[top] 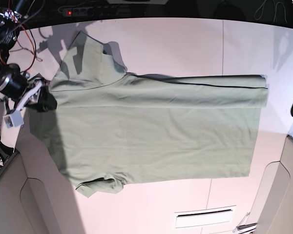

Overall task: Fold the T-shirt properly
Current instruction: 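Open both grippers and withdraw them from the folded edge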

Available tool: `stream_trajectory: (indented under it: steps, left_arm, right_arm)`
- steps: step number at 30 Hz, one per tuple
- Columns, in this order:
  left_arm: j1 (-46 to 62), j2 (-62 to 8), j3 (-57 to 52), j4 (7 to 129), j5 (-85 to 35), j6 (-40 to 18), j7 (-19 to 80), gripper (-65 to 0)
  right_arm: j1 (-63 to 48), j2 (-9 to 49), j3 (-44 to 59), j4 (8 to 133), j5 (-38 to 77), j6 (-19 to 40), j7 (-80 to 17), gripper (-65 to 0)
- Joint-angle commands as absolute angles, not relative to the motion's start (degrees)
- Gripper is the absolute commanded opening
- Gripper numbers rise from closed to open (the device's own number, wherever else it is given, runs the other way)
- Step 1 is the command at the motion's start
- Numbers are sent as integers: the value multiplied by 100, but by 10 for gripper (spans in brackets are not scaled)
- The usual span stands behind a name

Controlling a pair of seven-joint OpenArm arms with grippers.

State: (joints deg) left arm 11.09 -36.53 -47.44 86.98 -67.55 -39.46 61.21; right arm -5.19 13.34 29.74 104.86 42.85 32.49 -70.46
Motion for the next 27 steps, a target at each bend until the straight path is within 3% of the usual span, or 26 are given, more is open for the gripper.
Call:
stream_trajectory:
  steps: [1,9,20,25,27]
  left_arm:
    - [1079,-3830,-4939,8855,-6882,-4000,6027,-498]
    - [1090,-3828,-5852,9043,-6875,-4000,6036,-498]
    - [1448,-3806,-5896,9041,-6879,-4000,6029,-498]
    - [1446,-3793,-5896,9043,-6949,-4000,6027,-498]
    - [1446,-3793,-5896,9043,-6969,-4000,6027,-498]
  right_arm:
    - [-622,1411,2998,10643,4416,3275,-6969,-477]
    - [-1885,1411,3017,11048,4517,3277,-6971,-477]
    - [-2829,1356,3181,11109,4141,3277,-6554,-476]
    - [-2808,1317,3179,10433,4095,3210,-6224,-379]
    - [-2794,1317,3179,10110,4189,3168,-6101,-369]
